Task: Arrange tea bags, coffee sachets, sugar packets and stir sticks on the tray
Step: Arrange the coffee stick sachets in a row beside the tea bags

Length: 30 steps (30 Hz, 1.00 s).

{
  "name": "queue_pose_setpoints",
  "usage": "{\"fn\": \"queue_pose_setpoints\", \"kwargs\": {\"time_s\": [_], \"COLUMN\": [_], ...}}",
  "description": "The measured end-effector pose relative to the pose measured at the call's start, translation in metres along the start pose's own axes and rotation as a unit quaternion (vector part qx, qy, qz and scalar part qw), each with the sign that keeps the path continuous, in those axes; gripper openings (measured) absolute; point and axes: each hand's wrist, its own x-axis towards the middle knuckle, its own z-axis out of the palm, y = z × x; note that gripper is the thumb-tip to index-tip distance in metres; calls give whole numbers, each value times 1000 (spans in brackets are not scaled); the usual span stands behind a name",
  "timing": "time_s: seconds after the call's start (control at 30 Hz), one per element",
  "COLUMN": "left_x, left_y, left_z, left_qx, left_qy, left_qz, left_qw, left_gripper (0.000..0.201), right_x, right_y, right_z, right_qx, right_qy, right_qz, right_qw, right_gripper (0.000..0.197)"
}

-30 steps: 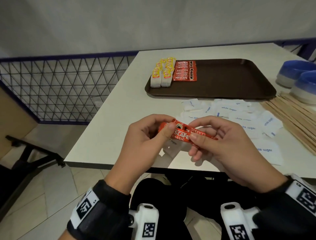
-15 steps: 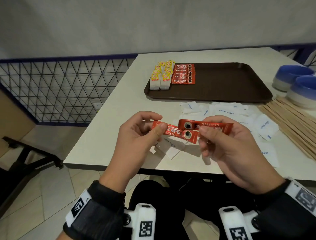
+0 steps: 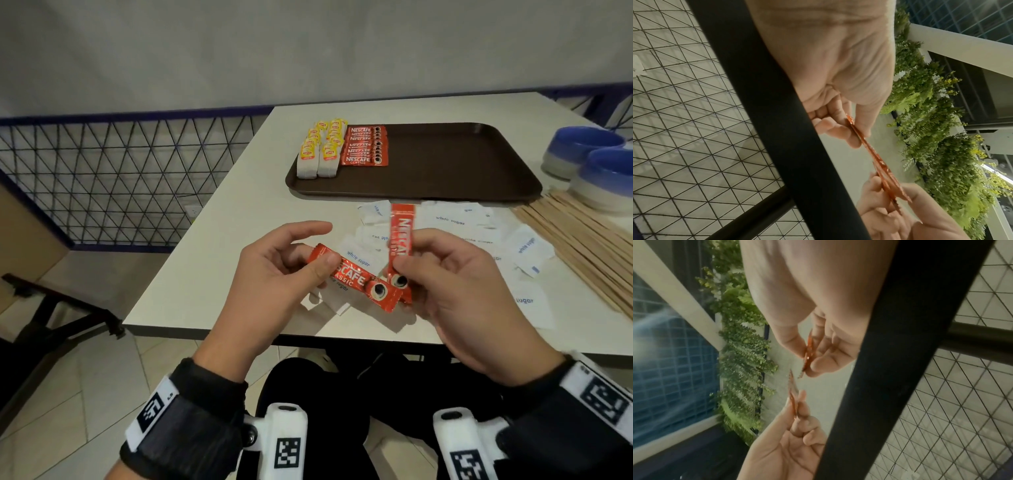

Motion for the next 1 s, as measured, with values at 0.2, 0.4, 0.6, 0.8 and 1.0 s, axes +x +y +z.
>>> {"fn": "queue_pose_setpoints", "kwargs": {"time_s": [0.2,0.4,0.6,0.8,1.0], "left_x": [1,1,1,1,2], "left_y": [0,1,-2,1,-2], "left_z": [0,0,1,2,4], "left_qx": [3,10,20,26,45], "left_qy": [-16,-39,-42,-35,-59], "left_qz": [-24,-29,-23,-19,-26], "left_qw": [1000,999,999,999,997], "left_gripper": [46,43,42,36,37], "right_x": [-3,-3,-4,-6,-6], "right_y": [4,3,4,5,8], "right_z": [4,6,8,8,6], "right_qx": [-98,-131,-152,-146,-143], "right_qy": [-26,-13,-10,-36,-51], "right_qz": [-17,12,21,16,18], "right_qw": [995,991,988,989,988], "right_gripper": [18,20,21,25,24]}}
